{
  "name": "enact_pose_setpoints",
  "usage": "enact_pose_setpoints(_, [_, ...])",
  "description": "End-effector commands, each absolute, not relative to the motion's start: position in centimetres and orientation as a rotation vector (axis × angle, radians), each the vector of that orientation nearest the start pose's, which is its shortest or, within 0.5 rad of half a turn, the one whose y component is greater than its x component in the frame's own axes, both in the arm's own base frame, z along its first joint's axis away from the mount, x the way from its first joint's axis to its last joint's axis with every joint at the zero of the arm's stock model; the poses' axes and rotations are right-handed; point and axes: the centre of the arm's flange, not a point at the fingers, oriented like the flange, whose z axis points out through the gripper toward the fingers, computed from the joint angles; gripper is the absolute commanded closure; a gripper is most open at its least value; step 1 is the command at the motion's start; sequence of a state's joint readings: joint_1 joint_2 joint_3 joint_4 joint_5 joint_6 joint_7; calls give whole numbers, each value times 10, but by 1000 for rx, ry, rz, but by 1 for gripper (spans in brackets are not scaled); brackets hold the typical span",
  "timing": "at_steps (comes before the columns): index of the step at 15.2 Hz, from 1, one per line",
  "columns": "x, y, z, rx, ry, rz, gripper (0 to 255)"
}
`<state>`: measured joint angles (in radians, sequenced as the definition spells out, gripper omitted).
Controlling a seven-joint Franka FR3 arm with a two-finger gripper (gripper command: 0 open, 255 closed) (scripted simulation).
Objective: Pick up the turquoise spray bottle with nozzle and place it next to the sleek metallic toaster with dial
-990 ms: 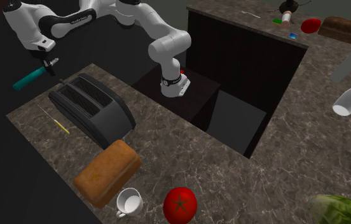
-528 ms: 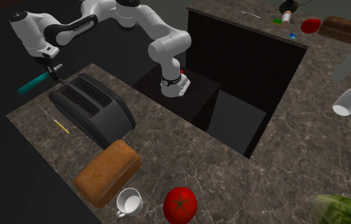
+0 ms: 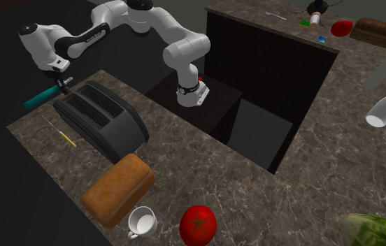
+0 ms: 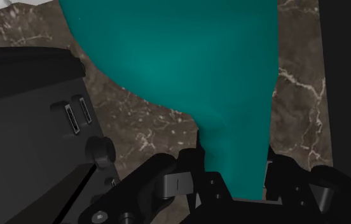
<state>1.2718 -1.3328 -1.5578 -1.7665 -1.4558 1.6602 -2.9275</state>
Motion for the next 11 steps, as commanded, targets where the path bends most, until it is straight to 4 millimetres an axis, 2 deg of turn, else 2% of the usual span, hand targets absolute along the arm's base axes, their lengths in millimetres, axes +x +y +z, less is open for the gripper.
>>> enact_pose_setpoints(1, [454,-460,303,478,3036,-181,255])
enact_pose_setpoints(11, [454,-460,250,478,3036,-181,255])
